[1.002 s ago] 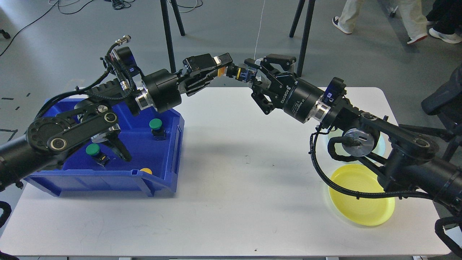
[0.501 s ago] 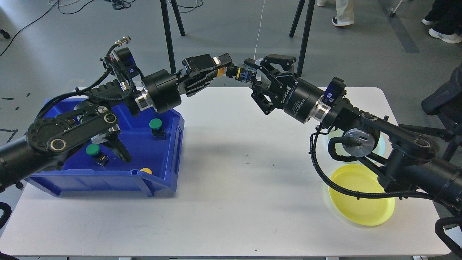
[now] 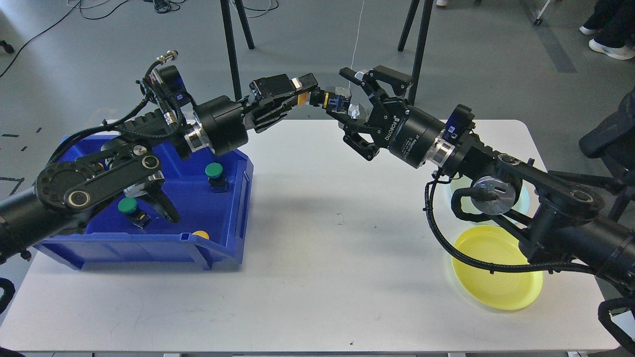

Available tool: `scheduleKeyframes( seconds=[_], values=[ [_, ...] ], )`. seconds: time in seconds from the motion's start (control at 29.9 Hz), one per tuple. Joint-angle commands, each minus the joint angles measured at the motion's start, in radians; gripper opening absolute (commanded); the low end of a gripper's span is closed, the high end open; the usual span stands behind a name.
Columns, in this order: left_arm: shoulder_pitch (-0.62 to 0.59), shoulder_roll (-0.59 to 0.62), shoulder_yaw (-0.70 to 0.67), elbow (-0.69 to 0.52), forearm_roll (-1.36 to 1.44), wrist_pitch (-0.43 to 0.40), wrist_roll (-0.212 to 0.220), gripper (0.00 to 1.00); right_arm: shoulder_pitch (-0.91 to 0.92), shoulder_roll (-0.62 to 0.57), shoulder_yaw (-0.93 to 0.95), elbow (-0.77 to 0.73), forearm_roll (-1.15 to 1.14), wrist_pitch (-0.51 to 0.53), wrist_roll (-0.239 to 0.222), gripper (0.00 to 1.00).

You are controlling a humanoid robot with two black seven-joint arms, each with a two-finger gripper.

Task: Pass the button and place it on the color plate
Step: 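Grasp the yellow button with the right gripper, release the left gripper, then lower the yellow button onto the yellow plate and open the right gripper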

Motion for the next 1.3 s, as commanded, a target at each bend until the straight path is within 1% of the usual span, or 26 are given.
scheduleKeyframes(
  seconds=[0.0,0.07,0.2,0.27,0.3,0.47,0.53,0.57,0.6,0.63,0.67,0.77,0.8,0.97,1.04,1.17,1.2,1.27],
  values=[
    [0.0,0.0,0.0,0.0,-0.001,-0.001,0.0,0.03,-0.001,-0.003,-0.003,0.0,0.0,0.046,0.001,0.63],
    [0.0,0.0,0.0,0.0,-0.001,-0.001,0.0,0.03,-0.001,-0.003,-0.004,0.0,-0.002,0.058,0.001,0.55],
    [0.0,0.003,0.0,0.0,-0.001,-0.001,0.0,0.03,-0.001,-0.008,-0.003,-0.001,-0.002,0.059,0.001,0.2],
    [0.0,0.003,0.0,0.0,-0.001,-0.001,0.0,0.03,-0.001,-0.015,-0.003,-0.001,-0.002,0.059,0.001,0.05],
    [0.0,0.003,0.0,0.0,-0.001,-0.001,0.0,0.04,-0.001,-0.018,-0.003,-0.001,-0.002,0.059,0.001,0.0],
    [0.0,0.003,0.0,0.0,-0.001,-0.002,0.0,0.05,-0.001,-0.024,-0.004,0.0,-0.002,0.057,0.0,0.0],
    [0.001,0.003,0.0,0.0,-0.001,-0.002,0.0,0.08,-0.001,-0.024,-0.006,0.0,-0.002,0.054,0.0,0.0],
    [0.001,0.003,-0.002,0.0,-0.003,-0.002,0.0,0.12,-0.001,-0.024,-0.006,0.0,-0.002,0.054,0.0,0.0],
    [0.001,0.003,-0.002,0.0,-0.005,-0.002,0.0,0.19,-0.001,-0.026,-0.006,0.0,-0.002,0.054,0.0,0.0],
    [0.001,0.003,-0.003,0.0,-0.008,-0.002,0.0,0.35,-0.001,-0.031,-0.006,0.0,-0.002,0.052,0.0,0.0],
    [0.003,0.003,-0.008,0.0,-0.014,-0.002,0.0,0.47,-0.001,-0.037,-0.007,0.0,-0.003,0.052,0.0,0.0],
    [0.006,0.002,-0.031,0.011,-0.06,-0.001,0.0,0.9,-0.008,-0.06,-0.007,0.008,-0.002,0.052,0.0,0.0],
    [0.006,-0.001,-0.037,0.014,-0.08,0.002,0.0,0.99,-0.013,-0.07,-0.003,0.017,-0.002,0.052,0.0,0.0],
    [0.021,0.011,-0.041,0.018,-0.109,0.004,0.0,0.99,-0.086,-0.162,0.046,0.084,0.002,0.049,0.008,0.0],
    [0.035,0.031,-0.049,0.018,-0.112,0.007,0.0,0.99,-0.166,-0.245,0.1,0.147,0.003,0.045,0.008,0.0],
    [0.07,0.234,-0.042,-0.021,-0.092,-0.005,0.0,0.99,-0.431,-0.478,0.239,0.268,0.005,0.037,0.008,0.0],
    [0.086,0.29,-0.025,-0.052,-0.06,-0.01,0.0,0.99,-0.514,-0.533,0.272,0.281,0.006,0.036,0.008,0.0],
    [0.095,0.388,0.023,-0.077,0.106,-0.013,0.0,0.99,-0.661,-0.593,0.327,0.282,0.011,0.034,0.014,0.0]
  ],
)
